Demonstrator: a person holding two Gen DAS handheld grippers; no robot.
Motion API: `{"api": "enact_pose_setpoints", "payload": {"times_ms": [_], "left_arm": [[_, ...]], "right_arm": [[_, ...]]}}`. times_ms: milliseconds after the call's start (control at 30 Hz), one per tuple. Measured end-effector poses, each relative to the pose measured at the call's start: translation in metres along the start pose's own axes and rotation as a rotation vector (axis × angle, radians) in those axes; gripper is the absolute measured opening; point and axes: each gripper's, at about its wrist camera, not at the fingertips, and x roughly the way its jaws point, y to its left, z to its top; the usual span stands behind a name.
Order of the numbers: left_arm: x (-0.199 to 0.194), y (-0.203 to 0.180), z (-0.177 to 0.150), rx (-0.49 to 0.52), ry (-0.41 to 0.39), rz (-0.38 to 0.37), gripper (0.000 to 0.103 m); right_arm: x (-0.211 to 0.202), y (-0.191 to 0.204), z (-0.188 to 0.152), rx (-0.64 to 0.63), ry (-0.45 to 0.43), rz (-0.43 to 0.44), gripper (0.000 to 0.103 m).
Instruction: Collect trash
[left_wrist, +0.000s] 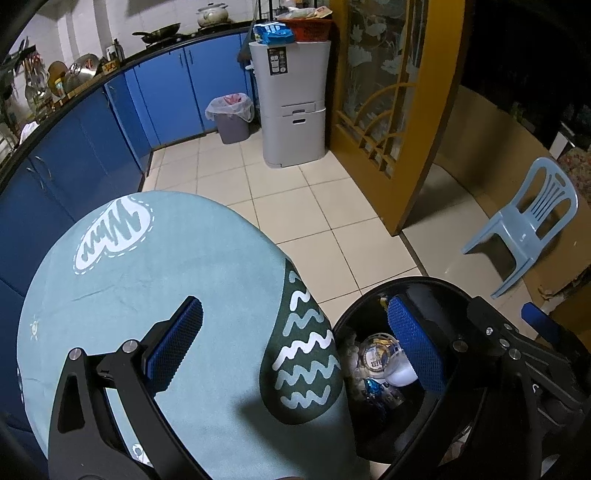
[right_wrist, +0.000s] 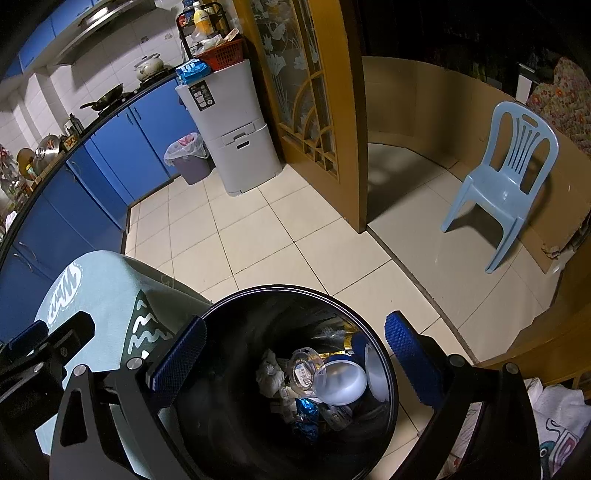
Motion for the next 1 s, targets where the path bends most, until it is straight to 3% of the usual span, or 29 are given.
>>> {"api": "enact_pose_setpoints", "payload": {"times_ms": [700, 1000], "left_arm": [[-0.0013, 0.0010, -0.0016, -0.014, 0.003, -0.051, 0.099], [-0.0047, -0.0036, -0.0025, 0.004, -0.003, -0.031, 0.099]], "right_arm": [[0.0005, 0.0007, -0.0006, 0.002, 0.002, -0.002, 0.095], [0.0003, 0.0010, -0.0005, 0.002, 0.002, -0.001, 0.095]]}}
